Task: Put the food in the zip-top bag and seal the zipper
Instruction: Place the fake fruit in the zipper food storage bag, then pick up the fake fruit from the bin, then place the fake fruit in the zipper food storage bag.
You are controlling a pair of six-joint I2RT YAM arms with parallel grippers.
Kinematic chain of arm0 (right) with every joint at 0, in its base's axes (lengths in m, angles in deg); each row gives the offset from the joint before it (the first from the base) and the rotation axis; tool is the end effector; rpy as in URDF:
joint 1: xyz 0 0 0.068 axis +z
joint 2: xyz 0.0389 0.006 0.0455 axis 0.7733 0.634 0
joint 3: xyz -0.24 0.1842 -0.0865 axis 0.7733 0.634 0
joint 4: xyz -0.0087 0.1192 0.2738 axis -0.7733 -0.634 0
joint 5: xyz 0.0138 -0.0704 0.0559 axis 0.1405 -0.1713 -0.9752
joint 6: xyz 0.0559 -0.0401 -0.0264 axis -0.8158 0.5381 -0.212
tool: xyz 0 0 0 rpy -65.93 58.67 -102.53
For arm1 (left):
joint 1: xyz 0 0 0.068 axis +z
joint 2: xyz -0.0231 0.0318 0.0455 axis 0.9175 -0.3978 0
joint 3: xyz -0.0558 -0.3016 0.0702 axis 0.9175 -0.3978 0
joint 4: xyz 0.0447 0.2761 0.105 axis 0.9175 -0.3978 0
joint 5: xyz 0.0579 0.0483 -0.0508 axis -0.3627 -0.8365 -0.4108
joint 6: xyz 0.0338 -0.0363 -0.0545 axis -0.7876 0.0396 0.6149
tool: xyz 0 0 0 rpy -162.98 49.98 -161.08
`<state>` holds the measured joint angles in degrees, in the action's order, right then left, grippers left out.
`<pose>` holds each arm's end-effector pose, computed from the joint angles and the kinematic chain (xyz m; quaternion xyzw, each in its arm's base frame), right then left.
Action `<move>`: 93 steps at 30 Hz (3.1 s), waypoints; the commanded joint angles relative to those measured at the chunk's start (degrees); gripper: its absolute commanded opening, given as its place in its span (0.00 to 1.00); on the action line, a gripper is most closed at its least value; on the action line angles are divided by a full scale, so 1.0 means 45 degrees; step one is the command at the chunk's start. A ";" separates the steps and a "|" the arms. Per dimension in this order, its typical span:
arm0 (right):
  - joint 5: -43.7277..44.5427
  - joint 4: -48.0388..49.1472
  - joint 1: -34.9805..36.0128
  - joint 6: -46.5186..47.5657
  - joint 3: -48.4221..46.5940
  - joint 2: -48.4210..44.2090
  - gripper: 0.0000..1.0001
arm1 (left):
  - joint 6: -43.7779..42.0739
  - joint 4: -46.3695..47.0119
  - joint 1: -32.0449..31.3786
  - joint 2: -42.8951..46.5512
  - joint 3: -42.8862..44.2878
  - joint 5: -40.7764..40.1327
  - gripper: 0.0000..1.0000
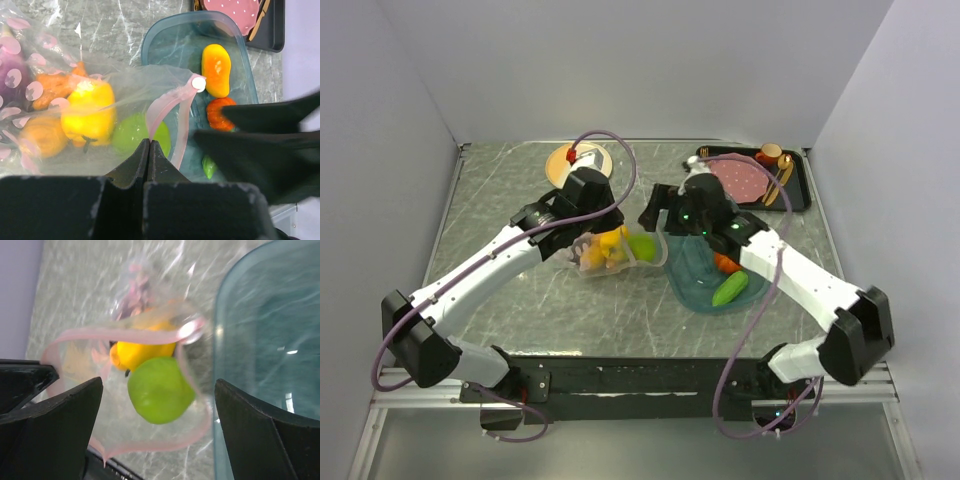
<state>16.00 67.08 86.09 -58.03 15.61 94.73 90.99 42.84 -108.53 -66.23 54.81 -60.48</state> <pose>0.2975 0.2127 0.3420 -0.0241 0.8677 0.2834 0.4076 0.2775 -0.2312 0.3891 -0.0848 0.8762 -0.2514 0.4024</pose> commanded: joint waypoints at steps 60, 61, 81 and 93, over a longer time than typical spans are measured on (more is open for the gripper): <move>-0.0319 -0.0136 -0.4536 0.1807 0.0507 0.1207 0.22 | 0.0379 -0.0666 0.0461 -0.0139 0.0777 0.0168 0.01; -0.0514 -0.0058 -0.4517 0.1727 0.0685 0.0754 0.22 | 0.0360 -0.0665 0.0461 -0.0179 0.0835 0.0187 0.01; -0.5750 0.0372 -0.1217 0.1648 0.2622 -0.2632 0.22 | 0.0261 0.0233 0.0461 -0.0804 0.0875 0.1105 0.01; -0.5615 0.1074 -0.0630 0.1493 0.0825 0.0591 0.25 | 0.0027 0.0351 0.0363 -0.0374 0.0504 0.1477 0.01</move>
<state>-9.29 67.36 82.97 -50.40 24.61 95.32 92.04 41.88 -106.50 -70.29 58.04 -55.25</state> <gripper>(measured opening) 0.601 0.014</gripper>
